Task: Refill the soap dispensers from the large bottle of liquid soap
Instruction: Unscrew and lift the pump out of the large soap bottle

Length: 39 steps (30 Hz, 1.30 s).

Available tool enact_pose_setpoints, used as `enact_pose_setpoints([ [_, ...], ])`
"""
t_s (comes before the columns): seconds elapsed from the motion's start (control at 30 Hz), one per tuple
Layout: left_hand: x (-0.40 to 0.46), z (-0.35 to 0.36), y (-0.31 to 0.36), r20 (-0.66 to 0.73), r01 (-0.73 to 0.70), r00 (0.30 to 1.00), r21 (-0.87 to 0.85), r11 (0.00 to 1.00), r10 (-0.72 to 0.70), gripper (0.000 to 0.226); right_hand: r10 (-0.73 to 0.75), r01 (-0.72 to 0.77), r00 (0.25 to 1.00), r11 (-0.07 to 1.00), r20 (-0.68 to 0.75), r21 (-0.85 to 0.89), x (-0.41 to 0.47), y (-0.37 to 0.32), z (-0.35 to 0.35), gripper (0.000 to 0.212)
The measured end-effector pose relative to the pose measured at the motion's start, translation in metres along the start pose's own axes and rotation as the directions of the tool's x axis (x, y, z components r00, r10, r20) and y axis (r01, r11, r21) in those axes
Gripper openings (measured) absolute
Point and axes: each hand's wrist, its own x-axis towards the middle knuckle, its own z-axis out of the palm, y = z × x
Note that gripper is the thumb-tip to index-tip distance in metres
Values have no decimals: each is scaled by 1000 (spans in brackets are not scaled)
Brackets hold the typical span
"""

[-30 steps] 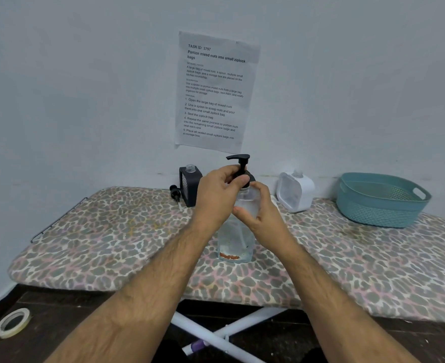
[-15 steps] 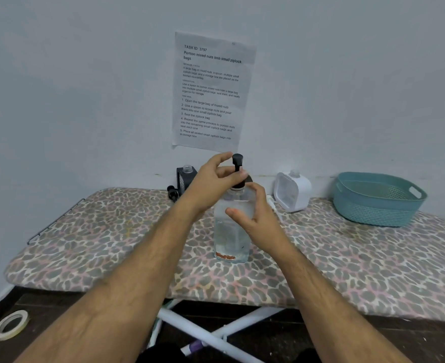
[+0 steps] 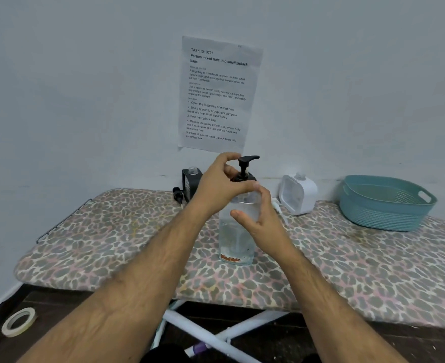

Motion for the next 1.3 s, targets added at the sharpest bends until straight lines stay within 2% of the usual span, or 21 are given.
enact_pose_setpoints([
  [0.07,1,-3,1,110,25,994,-84,996,-16,73,1,-1,1000,1000,-1,3,0,0,0,69],
  [0.17,0,-15,-2,232,81,972,-172,982,-40,69,6,-6,1000,1000,-11,14,0,-1,0,66],
  [0.27,-3,-19,-3,210,62,977,-166,984,-26,67,13,-13,1000,999,-13,32,-1,-1,0,65],
  [0.4,-1,-7,-1,43,-1,999,-107,994,5,67,8,-7,1000,999,-13,33,-2,-1,2,67],
  [0.47,0,0,1,18,-21,1000,-61,998,22,68,11,-10,1000,999,-12,36,-2,-2,2,71],
  [0.57,4,-1,5,97,30,995,-81,996,-22,77,16,-15,1000,999,-9,32,-2,-3,1,71],
  [0.63,5,-10,5,187,71,981,-144,987,-43,65,21,-20,1000,999,-13,31,-3,-2,1,67],
  [0.73,3,-23,0,277,58,961,-161,985,-11,49,21,-21,999,999,-24,39,-3,-1,1,65],
  [0.83,3,-25,-2,238,39,971,-134,990,-6,54,19,-18,999,999,-25,50,-3,-1,1,64],
  [0.93,4,-17,0,128,18,992,-68,998,-9,73,6,-5,1000,999,-22,46,-3,-3,2,65],
  [1.03,1,-7,9,143,-6,990,-27,1000,9,82,10,-9,1000,999,-25,50,-4,-3,3,71],
  [1.17,3,-15,7,243,80,969,-119,990,-49,66,29,-27,999,998,-26,53,-5,-5,2,66],
  [1.3,1,-21,2,257,74,966,-129,989,-38,59,24,-23,999,997,-22,72,-6,-6,1,62],
])
